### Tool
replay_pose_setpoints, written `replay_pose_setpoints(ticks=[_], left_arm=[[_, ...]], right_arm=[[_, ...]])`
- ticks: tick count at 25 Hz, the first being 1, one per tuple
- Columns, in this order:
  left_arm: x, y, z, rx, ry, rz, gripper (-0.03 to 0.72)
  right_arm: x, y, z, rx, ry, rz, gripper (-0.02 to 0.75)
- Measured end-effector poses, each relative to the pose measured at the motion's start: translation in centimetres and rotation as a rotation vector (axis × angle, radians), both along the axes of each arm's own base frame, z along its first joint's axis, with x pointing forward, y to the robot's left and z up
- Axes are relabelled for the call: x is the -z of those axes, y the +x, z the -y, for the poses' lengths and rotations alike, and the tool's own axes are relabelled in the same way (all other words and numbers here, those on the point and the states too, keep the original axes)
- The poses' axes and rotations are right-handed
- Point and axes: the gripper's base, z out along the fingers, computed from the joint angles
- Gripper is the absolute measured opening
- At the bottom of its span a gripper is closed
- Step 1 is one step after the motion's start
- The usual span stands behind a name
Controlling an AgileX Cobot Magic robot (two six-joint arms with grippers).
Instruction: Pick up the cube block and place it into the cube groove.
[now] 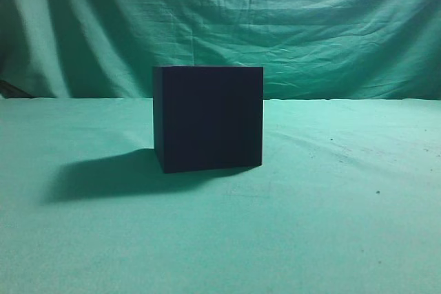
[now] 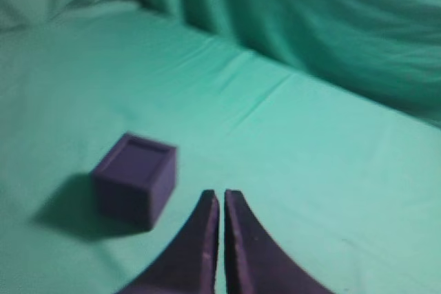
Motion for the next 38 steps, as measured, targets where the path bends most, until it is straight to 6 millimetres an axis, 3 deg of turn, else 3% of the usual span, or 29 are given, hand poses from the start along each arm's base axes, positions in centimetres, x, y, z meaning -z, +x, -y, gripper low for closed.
replay_pose_setpoints(ticks=[4, 12, 18, 20, 38], left_arm=[[0.0, 0.0, 0.0, 0.0, 0.0, 0.0, 0.0], [0.0, 0.0, 0.0, 0.0, 0.0, 0.0, 0.0], [0.0, 0.0, 0.0, 0.0, 0.0, 0.0, 0.0], [0.0, 0.0, 0.0, 0.0, 0.0, 0.0, 0.0], [0.0, 0.0, 0.0, 0.0, 0.0, 0.0, 0.0]], right_arm=[[3.0, 0.0, 1.0, 0.175, 0.076, 0.071, 0.0], [10.7, -0.5, 2.4, 0.505, 0.167, 0.031, 0.0], [15.6, 0.2, 2.9, 0.614, 0.172, 0.06, 0.0], [17.1, 0.4, 2.9, 0.622, 0.163, 0.035, 0.046], [17.9, 0.4, 2.9, 0.626, 0.154, 0.003, 0.046]])
